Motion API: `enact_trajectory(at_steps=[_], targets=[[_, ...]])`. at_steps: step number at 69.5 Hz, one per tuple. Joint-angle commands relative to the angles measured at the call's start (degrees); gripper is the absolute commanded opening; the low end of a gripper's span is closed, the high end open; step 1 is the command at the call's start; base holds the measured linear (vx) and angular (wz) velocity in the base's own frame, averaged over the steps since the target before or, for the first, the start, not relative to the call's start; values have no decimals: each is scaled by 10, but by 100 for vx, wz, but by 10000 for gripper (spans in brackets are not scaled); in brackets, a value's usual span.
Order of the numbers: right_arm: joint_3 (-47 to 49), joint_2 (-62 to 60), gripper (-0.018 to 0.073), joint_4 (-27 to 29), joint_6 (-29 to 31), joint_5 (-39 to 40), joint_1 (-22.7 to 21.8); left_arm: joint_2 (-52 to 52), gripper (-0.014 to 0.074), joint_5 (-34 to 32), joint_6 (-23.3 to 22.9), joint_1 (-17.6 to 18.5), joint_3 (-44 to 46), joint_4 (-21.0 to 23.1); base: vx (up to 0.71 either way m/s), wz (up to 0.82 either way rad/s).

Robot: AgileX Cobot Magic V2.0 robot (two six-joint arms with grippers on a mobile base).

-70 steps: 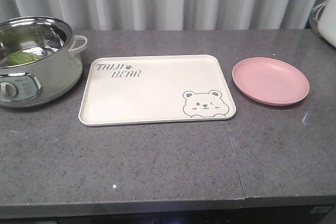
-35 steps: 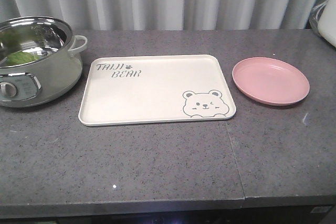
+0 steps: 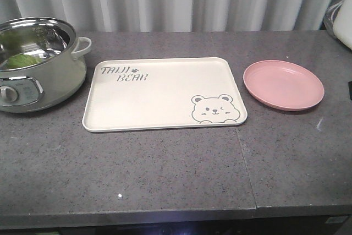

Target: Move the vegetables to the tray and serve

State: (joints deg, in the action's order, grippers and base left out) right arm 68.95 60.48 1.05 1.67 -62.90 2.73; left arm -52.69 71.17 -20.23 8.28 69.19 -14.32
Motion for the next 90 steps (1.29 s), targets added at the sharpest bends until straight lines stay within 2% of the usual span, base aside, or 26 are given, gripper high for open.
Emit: enact_trajectory(at_steps=[1, 9, 15, 31, 35, 40, 46, 55, 64, 81, 90], targets=[[19, -6, 9, -1, 3, 26, 1, 0, 2, -28, -6, -1, 18, -9, 0, 0], [19, -6, 79, -1, 3, 25, 1, 0, 58, -26, -6, -1, 18, -9, 0, 0], [19, -6, 174, -1, 3, 24, 1, 0, 152, -25, -6, -1, 18, -9, 0, 0], [19, -6, 508, -5, 3, 27, 1, 0, 560, -25, -6, -1, 18, -9, 0, 0], [19, -6, 570, -5, 3, 28, 1, 0, 638, -26, -6, -1, 18, -9, 0, 0], [19, -6, 610, -5, 3, 28, 1, 0, 691, -23, -6, -1, 18, -6, 0, 0], [19, -6, 617, -5, 3, 28, 1, 0, 706, -26, -6, -1, 18, -4, 0, 0], [19, -6, 599, -5, 3, 28, 1, -8, 684, -68, -6, -1, 23, -9, 0, 0], [19, -6, 578, -5, 3, 29, 1, -66, 651, -83, -1, -1, 68, -9, 0, 0], [19, -6, 575, -5, 3, 30, 1, -264, 616, -65, 24, -1, 232, -13, 0, 0], [19, -6, 575, -5, 3, 30, 1, -376, 612, -38, 40, -1, 359, -36, 0, 0]])
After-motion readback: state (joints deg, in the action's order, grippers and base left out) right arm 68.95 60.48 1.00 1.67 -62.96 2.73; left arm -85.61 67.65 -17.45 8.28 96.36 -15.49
